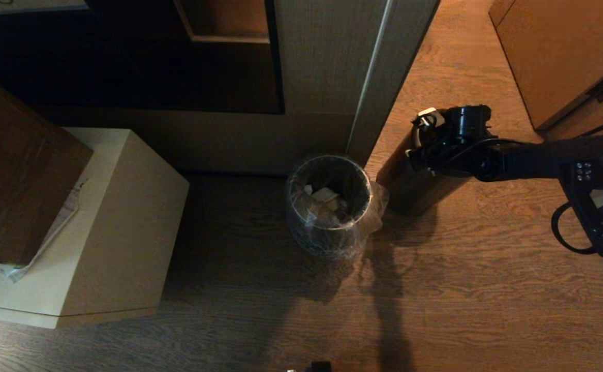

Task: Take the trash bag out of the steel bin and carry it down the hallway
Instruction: Place the outer trash can on the ground

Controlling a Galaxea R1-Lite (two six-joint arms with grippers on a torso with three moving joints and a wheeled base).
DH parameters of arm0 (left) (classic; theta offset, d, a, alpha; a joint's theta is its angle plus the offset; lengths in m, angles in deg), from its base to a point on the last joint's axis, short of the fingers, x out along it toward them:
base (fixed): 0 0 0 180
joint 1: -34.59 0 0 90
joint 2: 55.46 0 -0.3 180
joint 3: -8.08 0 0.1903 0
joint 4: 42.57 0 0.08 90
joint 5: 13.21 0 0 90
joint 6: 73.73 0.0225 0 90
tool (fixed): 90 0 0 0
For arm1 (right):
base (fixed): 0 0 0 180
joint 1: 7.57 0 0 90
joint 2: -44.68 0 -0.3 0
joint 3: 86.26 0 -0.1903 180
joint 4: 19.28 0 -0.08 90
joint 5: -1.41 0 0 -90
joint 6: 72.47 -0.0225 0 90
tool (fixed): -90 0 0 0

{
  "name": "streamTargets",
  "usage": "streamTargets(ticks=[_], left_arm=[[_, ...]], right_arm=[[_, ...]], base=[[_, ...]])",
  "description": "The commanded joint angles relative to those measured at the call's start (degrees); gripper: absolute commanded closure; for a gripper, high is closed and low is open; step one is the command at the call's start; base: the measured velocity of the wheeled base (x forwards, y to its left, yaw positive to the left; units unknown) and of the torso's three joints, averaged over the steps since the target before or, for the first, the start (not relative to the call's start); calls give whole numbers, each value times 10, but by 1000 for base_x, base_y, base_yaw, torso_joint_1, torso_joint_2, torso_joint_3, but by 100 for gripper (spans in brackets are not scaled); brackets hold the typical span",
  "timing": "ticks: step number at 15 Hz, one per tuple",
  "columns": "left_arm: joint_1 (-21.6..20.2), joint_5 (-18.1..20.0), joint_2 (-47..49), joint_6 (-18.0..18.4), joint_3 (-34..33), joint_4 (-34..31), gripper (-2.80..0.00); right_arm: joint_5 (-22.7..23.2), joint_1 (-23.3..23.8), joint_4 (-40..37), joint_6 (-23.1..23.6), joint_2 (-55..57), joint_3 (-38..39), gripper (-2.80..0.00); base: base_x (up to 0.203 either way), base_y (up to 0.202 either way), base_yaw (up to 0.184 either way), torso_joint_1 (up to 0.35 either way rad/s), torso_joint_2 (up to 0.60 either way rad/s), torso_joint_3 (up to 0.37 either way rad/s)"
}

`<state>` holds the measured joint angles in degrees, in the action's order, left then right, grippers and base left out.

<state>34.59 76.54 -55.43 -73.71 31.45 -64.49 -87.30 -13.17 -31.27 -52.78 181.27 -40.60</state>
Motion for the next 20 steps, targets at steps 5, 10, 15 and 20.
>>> streamTargets(ticks=[5,10,15,20], left_arm=[[0,0,0,0,-7,0,0],[0,0,0,0,-6,0,0],[0,0,0,0,-7,0,0],[0,0,0,0,-6,0,0]], right_arm=[[4,-2,-17,-3,-30,10,0],[22,-3,-41,2,-47,30,0],[36,-8,-41,19,-40,44,-280],[36,-12,-51,16,-67,48,-280]], base=[[0,0,0,0,0,0],[0,0,0,0,0,0],[0,0,0,0,0,0],[0,0,0,0,0,0]])
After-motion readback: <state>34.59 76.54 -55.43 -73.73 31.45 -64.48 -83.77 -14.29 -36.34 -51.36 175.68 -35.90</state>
